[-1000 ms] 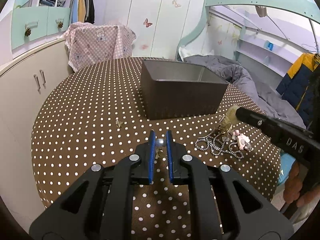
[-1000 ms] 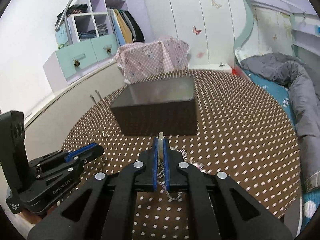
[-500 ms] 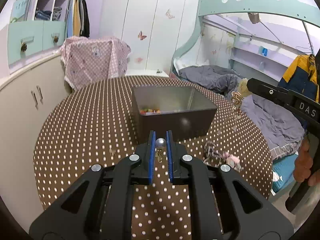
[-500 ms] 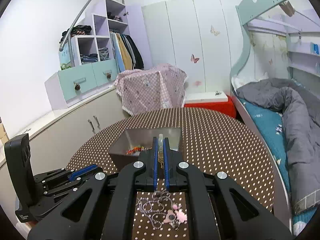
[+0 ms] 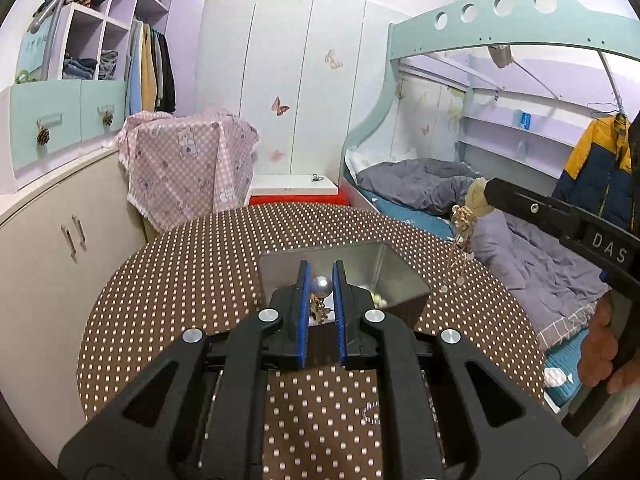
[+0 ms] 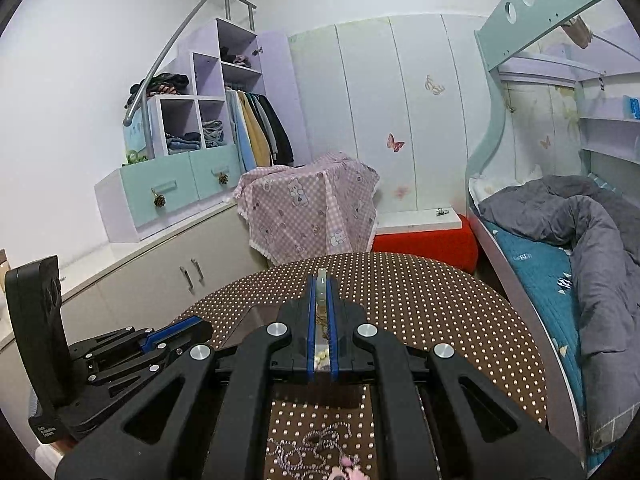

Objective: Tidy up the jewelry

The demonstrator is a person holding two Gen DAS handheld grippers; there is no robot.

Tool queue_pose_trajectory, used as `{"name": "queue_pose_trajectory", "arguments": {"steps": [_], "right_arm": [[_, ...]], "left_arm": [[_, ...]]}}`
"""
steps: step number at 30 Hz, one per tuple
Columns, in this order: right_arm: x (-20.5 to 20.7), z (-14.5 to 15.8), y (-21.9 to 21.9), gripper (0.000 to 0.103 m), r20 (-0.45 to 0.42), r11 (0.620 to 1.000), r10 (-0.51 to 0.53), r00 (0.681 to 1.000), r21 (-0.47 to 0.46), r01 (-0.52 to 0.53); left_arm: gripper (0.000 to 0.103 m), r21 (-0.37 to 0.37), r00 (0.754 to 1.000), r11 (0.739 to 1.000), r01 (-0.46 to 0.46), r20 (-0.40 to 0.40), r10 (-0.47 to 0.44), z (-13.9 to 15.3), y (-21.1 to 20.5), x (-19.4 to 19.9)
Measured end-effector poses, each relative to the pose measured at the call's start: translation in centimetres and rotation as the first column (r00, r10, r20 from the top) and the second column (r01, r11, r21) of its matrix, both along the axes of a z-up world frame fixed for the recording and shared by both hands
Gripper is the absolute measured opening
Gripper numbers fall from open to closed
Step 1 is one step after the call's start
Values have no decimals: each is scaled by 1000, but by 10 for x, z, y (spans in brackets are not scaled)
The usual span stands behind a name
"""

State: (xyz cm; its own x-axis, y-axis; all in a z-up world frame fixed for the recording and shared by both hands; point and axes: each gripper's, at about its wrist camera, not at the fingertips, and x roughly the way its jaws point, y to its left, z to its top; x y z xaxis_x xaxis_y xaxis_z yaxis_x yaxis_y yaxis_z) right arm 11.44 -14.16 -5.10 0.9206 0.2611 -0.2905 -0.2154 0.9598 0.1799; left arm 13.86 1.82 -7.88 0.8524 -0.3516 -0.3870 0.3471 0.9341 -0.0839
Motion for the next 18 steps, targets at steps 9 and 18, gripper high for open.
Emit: {"name": "queue_pose_trajectory", "arguments": {"steps": [9, 18], "right_arm": [[29, -6, -1, 3, -34, 1000, 19, 999, 8, -19], [45, -15, 5, 6, -88, 997, 81, 993, 9, -80]], "left_arm": [[11, 17, 1000, 1000, 1, -16, -1, -2, -13, 24], [40, 19, 996, 999, -50, -72, 52, -9, -10, 41]]}}
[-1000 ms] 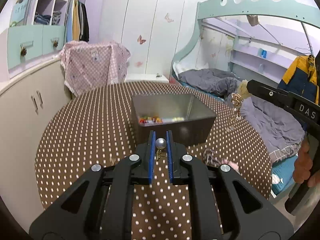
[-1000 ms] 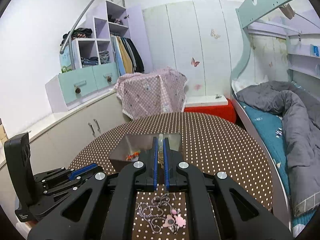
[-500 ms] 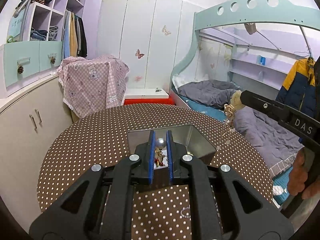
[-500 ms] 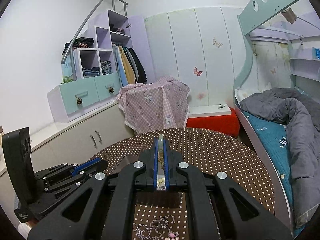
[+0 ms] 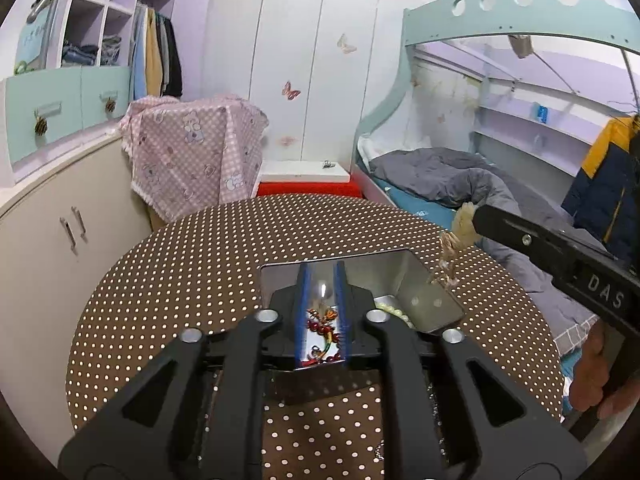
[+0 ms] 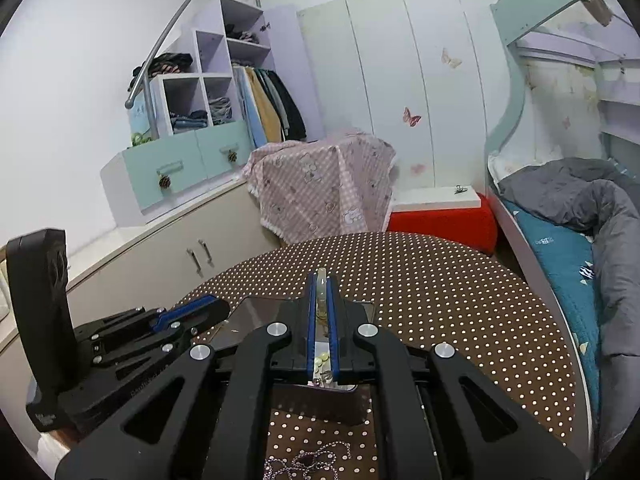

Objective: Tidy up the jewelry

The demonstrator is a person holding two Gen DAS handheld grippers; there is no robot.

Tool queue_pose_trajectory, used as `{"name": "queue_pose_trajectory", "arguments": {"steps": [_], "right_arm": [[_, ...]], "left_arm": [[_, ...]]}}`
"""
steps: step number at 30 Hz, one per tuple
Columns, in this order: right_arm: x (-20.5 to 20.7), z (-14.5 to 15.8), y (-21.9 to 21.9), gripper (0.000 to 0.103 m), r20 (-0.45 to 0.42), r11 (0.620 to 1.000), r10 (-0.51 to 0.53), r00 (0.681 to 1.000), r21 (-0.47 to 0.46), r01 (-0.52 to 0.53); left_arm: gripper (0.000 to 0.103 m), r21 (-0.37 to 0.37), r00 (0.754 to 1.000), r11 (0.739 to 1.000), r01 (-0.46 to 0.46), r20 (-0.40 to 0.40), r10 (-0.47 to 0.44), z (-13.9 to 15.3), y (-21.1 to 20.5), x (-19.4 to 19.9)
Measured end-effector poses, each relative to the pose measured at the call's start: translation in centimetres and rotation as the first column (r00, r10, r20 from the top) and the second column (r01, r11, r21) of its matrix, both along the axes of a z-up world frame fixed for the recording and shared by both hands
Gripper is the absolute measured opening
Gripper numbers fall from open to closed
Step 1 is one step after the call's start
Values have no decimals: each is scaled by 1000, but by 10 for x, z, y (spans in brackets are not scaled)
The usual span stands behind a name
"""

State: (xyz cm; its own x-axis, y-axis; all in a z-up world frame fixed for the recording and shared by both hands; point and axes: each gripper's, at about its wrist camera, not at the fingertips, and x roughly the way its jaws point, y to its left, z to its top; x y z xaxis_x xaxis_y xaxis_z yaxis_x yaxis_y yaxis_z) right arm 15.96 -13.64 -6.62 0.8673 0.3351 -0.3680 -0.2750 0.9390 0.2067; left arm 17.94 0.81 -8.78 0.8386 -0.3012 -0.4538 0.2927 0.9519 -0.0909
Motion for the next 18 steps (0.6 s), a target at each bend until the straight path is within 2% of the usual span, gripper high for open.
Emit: {"name": "queue_pose_trajectory", "arguments": {"steps": [2, 5, 11, 12, 15, 18], "right_arm": [[2, -3, 1, 7, -17, 1000, -2, 1000, -3, 2], [4, -8, 0, 8, -49, 1000, -4, 999, -5, 4], [2, -16, -2, 20, -86, 1000, -17, 996, -12, 16], [2, -16, -2, 27, -86, 1000, -19, 996, -16, 18], [-3, -16, -3, 58, -82, 999, -38, 996, -24, 36], [-7, -16, -4, 59, -71, 999, -44, 997, -23, 43]], "left_arm": [[75, -6, 1000, 1000, -23, 15, 23, 1, 2, -1], [75, -31, 999, 999, -22, 33, 23, 5, 7, -4], [75, -19, 998, 998, -57, 20, 58, 3, 13, -2], [75, -20, 998, 998, -58, 17, 58, 2, 14, -2], [75, -18, 998, 998, -62, 15, 63, 2, 16, -4], [75, -16, 998, 998, -66, 14, 66, 2, 18, -6]]}}
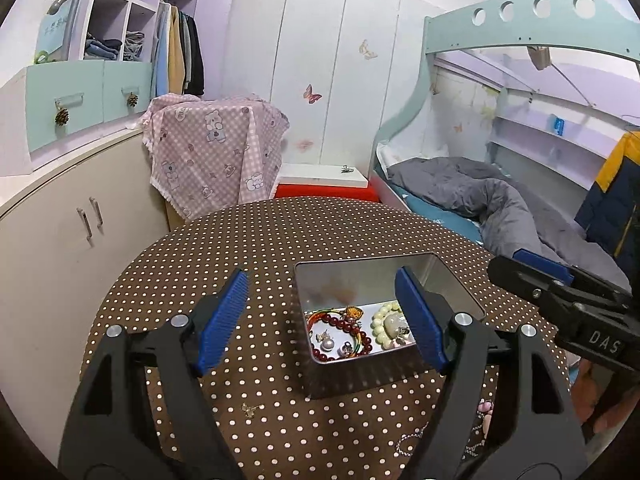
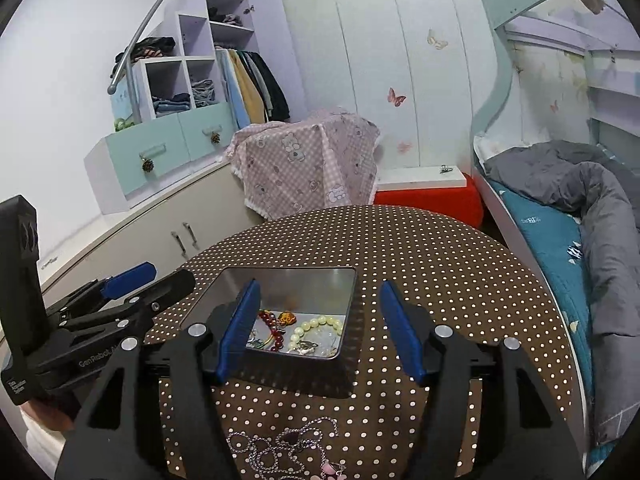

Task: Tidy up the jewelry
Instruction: 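Open both tools over the tin and withdraw toward the remaining chains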

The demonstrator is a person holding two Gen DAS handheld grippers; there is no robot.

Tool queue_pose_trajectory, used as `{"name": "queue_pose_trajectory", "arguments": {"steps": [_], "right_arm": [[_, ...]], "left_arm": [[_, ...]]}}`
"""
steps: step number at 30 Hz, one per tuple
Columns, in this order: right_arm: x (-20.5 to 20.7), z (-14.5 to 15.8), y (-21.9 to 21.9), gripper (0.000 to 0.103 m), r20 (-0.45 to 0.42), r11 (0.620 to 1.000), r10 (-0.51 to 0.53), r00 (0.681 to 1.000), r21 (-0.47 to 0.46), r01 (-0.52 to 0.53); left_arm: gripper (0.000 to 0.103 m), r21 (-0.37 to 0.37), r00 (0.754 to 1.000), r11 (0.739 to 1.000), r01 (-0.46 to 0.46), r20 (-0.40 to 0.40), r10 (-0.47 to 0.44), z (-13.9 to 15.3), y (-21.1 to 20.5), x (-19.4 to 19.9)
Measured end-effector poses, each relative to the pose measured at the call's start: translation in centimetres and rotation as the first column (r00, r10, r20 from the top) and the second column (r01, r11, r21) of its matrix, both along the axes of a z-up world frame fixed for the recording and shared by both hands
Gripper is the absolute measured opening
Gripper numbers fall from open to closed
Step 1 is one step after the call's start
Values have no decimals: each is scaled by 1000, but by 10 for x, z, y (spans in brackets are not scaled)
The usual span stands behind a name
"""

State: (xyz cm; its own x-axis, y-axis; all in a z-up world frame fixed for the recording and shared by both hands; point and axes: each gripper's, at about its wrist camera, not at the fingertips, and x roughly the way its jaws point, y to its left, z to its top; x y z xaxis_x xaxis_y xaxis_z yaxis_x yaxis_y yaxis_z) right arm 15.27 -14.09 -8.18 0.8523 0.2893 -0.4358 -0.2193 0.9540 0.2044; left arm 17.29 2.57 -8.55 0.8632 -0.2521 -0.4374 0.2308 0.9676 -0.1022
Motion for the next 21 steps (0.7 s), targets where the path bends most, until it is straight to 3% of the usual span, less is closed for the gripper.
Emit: {"name": "queue_pose_trajectory", "arguments": {"steps": [8, 11, 21], "right_arm": [[-5, -1, -2, 68, -4, 1000, -16, 1000, -5, 16], [-8, -1, -1, 76, 0, 999, -22, 1000, -26, 22], [-20, -9, -5, 87, -3, 998, -48, 999, -44, 48]], "left_arm": [[75, 8, 1000, 1000, -11, -27, 11, -5, 5, -4], [75, 13, 999, 1000, -10, -44, 11, -8, 6, -6], [81, 17, 994, 999, -42, -98, 43, -22, 15, -14]]}}
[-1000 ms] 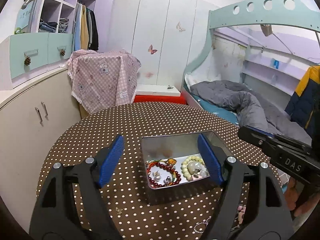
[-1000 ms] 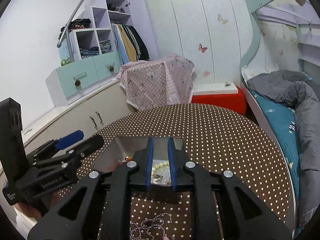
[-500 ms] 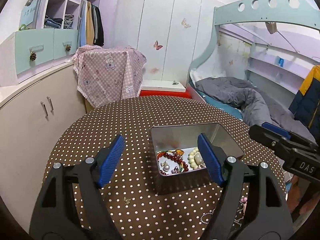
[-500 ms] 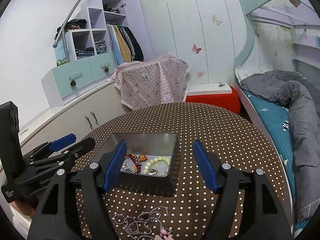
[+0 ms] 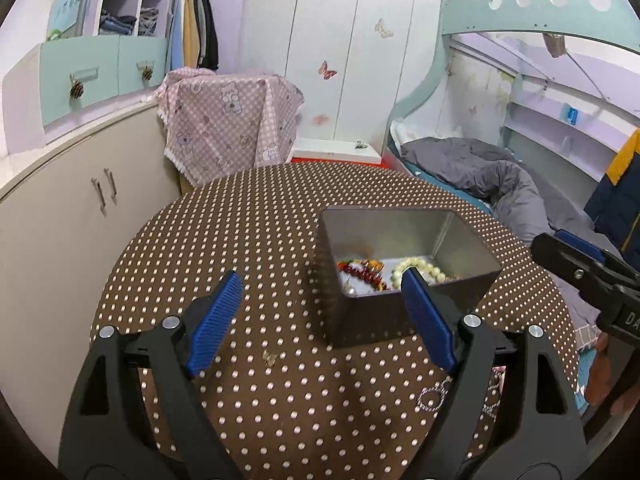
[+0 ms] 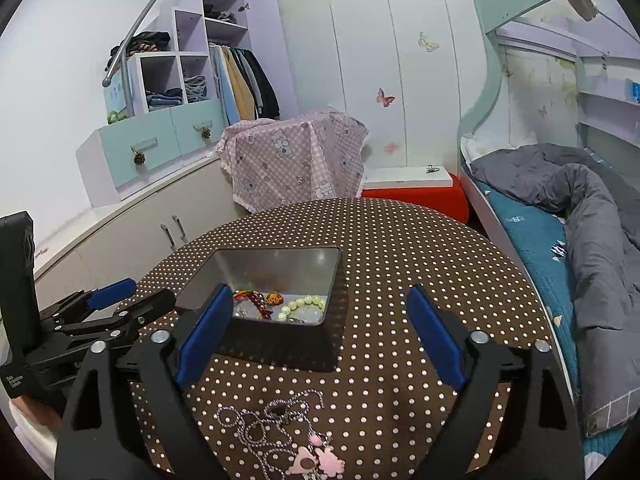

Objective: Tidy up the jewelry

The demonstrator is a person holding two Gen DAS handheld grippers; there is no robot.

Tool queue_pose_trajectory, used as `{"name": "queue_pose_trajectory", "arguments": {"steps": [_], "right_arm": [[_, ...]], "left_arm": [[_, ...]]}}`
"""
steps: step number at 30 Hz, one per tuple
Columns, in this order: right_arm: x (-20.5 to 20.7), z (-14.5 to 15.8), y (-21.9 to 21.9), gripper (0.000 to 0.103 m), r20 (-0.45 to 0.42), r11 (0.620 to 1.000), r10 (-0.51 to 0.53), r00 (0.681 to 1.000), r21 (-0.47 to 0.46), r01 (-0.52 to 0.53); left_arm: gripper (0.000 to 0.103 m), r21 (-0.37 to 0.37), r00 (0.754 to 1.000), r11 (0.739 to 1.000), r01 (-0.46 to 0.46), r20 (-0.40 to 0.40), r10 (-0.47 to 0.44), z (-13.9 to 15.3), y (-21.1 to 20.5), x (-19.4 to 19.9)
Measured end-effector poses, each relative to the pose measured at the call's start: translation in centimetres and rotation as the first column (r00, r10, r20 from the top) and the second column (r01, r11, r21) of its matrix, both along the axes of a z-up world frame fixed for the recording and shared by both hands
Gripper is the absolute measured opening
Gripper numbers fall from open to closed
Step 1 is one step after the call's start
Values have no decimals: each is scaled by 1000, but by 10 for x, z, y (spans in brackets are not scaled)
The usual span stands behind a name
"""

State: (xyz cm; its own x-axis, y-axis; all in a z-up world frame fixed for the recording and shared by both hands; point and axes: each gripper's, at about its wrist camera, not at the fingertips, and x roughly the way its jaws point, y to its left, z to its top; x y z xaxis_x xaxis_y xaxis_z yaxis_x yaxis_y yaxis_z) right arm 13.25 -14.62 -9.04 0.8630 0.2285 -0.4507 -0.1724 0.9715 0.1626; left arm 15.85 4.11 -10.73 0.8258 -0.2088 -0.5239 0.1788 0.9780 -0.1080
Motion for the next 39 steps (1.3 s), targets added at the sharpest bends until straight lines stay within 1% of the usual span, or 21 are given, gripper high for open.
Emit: {"name": "queue_pose_trajectory", "arguments": {"steps": [6, 13, 14, 15, 16, 17, 18, 19, 20, 21, 22, 23, 25, 26, 27, 28, 30, 33, 35, 37, 39], "right_arm": [[-7, -12, 3, 88, -28, 1000, 6, 1000, -17, -7], [-11, -32, 14, 88, -103, 999, 37, 994, -31, -41], [-11, -34, 15, 88, -112, 998, 41, 993, -34, -45], [-11, -38, 17, 87, -124, 998, 47, 991, -39, -52], [-11, -40, 19, 85, -132, 997, 54, 990, -40, -59], [-11, -42, 21, 83, -142, 997, 61, 988, -43, -68], [-10, -44, 23, 78, -152, 996, 67, 986, -46, -75], [-10, -47, 25, 75, -165, 995, 73, 984, -50, -82], [-9, -49, 26, 73, -175, 995, 77, 981, -52, -87], [-8, -52, 27, 68, -189, 994, 82, 979, -52, -93], [-8, -53, 27, 63, -198, 994, 86, 976, -51, -97], [-7, -55, 28, 59, -207, 993, 90, 974, -52, -103], [-6, -59, 29, 43, -225, 991, 106, 969, -53, -120], [-5, -61, 31, 39, -237, 990, 115, 965, -53, -131], [-4, -62, 32, 26, -247, 989, 122, 961, -50, -139], [-2, -65, 32, 23, -265, 988, 130, 955, -45, -146], [-1, -66, 32, 21, -270, 988, 132, 954, -39, -148], [-1, -65, 31, 21, -273, 987, 138, 952, -37, -154], [-1, -65, 32, 21, -275, 988, 138, 951, -35, -153], [-1, -65, 32, 21, -277, 988, 139, 951, -34, -154], [-2, -65, 31, 21, -278, 987, 139, 951, -35, -154]], "left_arm": [[82, -4, 999, 1000, -6, -46, 6, -14, 7, -6], [81, -41, 997, 999, 22, -77, -25, -26, 15, -9], [78, -48, 996, 999, 24, -84, -28, -28, 16, -8], [71, -53, 995, 998, 28, -91, -33, -30, 17, -8], [68, -64, 993, 997, 35, -108, -42, -33, 18, -7], [60, -70, 992, 997, 38, -118, -46, -36, 19, -6], [55, -74, 991, 997, 36, -130, -45, -39, 20, -5], [52, -78, 989, 996, 34, -140, -45, -41, 20, -3], [47, -90, 986, 995, 38, -160, -52, -44, 22, 0], [41, -98, 984, 994, 40, -172, -56, -46, 22, 1], [38, -106, 981, 994, 37, -184, -56, -48, 23, 3], [36, -109, 979, 993, 33, -195, -54, -49, 24, 4], [33, -114, 978, 993, 30, -204, -53, -50, 25, 5], [28, -112, 977, 993, 27, -206, -50, -50, 24, 5], [24, -110, 976, 994, 24, -212, -47, -51, 24, 6], [21, -110, 975, 994, 23, -218, -46, -51, 24, 7], [15, -103, 966, 995, 5, -255, -31, -56, 24, 12], [15, -111, 968, 993, -27, -251, -1, -55, 29, 10], [15, -116, 973, 993, -34, -229, 6, -52, 31, 6], [15, -120, 981, 993, -9, -193, -14, -48, 29, 0], [15, -106, 986, 994, 5, -168, -23, -45, 26, -4]]}}
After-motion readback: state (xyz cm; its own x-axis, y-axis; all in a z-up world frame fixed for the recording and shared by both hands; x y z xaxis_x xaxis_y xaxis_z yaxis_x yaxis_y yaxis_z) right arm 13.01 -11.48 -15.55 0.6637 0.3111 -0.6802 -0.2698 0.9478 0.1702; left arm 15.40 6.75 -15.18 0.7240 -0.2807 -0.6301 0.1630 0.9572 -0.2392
